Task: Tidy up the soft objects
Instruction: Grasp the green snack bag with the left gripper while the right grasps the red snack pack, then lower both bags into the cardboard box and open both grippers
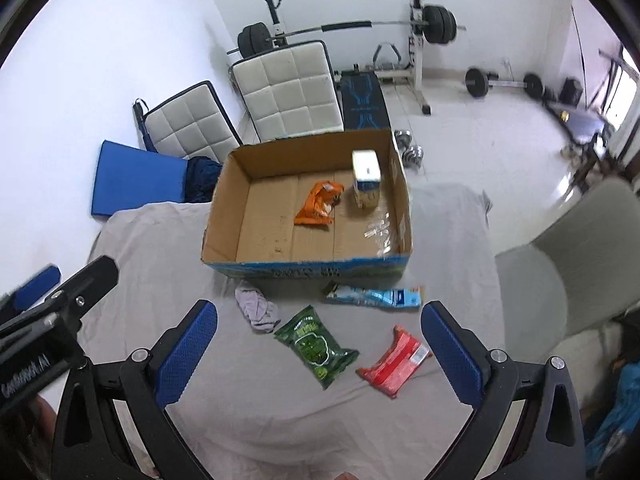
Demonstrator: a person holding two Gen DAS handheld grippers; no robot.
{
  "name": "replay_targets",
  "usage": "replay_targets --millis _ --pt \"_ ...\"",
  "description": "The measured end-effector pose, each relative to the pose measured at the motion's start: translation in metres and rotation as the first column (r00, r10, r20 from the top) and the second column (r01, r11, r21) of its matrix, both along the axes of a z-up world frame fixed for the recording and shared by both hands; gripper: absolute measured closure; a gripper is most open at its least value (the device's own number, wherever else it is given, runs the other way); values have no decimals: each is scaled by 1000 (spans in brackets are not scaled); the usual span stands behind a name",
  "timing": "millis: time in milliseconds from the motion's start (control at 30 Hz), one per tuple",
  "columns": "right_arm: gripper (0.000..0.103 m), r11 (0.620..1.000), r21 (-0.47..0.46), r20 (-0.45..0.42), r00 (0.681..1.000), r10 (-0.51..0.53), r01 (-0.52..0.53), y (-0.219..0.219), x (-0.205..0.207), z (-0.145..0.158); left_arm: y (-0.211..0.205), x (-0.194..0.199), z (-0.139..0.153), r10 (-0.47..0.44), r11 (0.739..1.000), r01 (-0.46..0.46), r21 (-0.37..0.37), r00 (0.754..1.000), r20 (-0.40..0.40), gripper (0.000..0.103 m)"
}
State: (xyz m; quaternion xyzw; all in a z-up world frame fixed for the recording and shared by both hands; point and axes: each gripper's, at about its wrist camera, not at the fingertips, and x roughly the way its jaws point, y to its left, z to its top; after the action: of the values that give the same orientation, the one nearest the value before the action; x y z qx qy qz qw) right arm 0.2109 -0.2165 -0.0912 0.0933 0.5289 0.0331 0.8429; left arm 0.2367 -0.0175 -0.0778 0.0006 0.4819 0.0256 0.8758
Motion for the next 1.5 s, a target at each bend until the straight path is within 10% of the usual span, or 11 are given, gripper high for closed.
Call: replay_targets --millis 200,400,600,833,1100,1300,1500 --pt "0 995 46 -148 986 -80 88 -39 -9 -64 10 6 -85 59 992 -84 -100 972 -225 3" --pt "0 978 75 -291 942 -166 196 -73 -9 -150 -3 20 -214 25 966 -158 -206 845 -534 4" --pt "1 952 73 -412 879 -242 296 -99 -2 -228 -38 33 -297 -22 949 -195 -246 739 -673 8" --pt "7 928 99 -582 777 -239 360 -108 2 -311 -65 57 -349 2 937 -258 -236 678 -735 8" --pt "39 941 82 -617 758 -211 328 -96 10 -339 -87 59 -347 -47 978 -111 -179 714 -699 48" --pt "50 995 19 -663 747 -57 93 -65 -6 -341 -100 17 -334 -107 986 164 19 724 -681 54" --pt "48 996 -57 -656 755 16 -71 -28 -31 -348 -84 -7 -345 -84 994 114 -2 720 -689 52"
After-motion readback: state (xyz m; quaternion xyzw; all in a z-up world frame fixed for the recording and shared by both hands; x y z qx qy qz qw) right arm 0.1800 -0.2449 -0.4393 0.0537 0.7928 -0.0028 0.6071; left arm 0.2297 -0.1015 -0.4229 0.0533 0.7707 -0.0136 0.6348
